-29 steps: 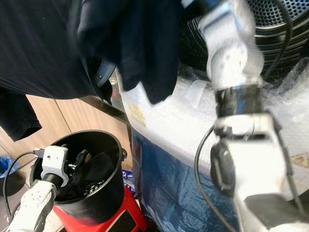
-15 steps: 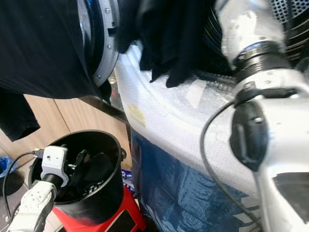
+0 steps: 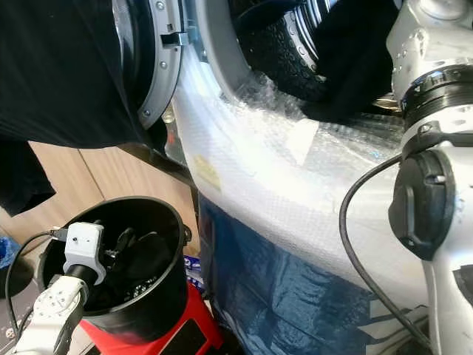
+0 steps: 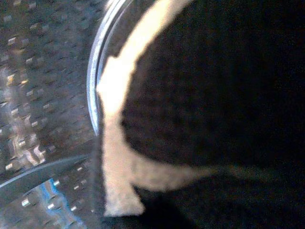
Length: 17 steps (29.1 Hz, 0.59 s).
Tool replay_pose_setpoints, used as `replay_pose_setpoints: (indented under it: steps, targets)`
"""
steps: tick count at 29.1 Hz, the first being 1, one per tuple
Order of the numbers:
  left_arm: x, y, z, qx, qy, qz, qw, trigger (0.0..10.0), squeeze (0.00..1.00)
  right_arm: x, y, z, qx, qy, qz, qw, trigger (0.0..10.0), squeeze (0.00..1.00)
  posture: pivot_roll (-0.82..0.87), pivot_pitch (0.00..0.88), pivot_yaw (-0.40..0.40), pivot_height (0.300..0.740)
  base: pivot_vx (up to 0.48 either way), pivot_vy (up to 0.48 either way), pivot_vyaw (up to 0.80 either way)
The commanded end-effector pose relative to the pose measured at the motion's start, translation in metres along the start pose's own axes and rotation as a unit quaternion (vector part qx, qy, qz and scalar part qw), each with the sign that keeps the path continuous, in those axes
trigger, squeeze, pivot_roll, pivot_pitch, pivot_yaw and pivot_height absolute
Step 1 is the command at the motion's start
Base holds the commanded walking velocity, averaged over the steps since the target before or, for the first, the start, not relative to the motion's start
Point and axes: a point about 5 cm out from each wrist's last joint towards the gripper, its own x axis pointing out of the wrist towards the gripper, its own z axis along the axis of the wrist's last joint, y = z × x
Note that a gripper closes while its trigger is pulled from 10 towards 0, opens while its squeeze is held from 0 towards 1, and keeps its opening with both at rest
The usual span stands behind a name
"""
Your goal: Clothes washing
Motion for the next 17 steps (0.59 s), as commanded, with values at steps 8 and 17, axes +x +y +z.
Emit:
replay_pose_setpoints:
  steps: [8,17]
  targets:
    - [-0.005,-0.010,-0.006,0.001,0.015,-0.013,1.000,10.0,0.00,-0.017,0.031,-0.079,0.004,0.120,0.055,0.991,10.0,0.00,0.14,0.000,0.028,0.740,0.000,0.000,0.00]
    - [-0.006,-0.007,-0.001,0.002,0.012,-0.008,1.000,10.0,0.00,-0.022,0.039,-0.090,-0.020,0.137,0.071,0.988,10.0,1.00,0.15,0.066,0.028,0.740,0.000,0.000,0.00]
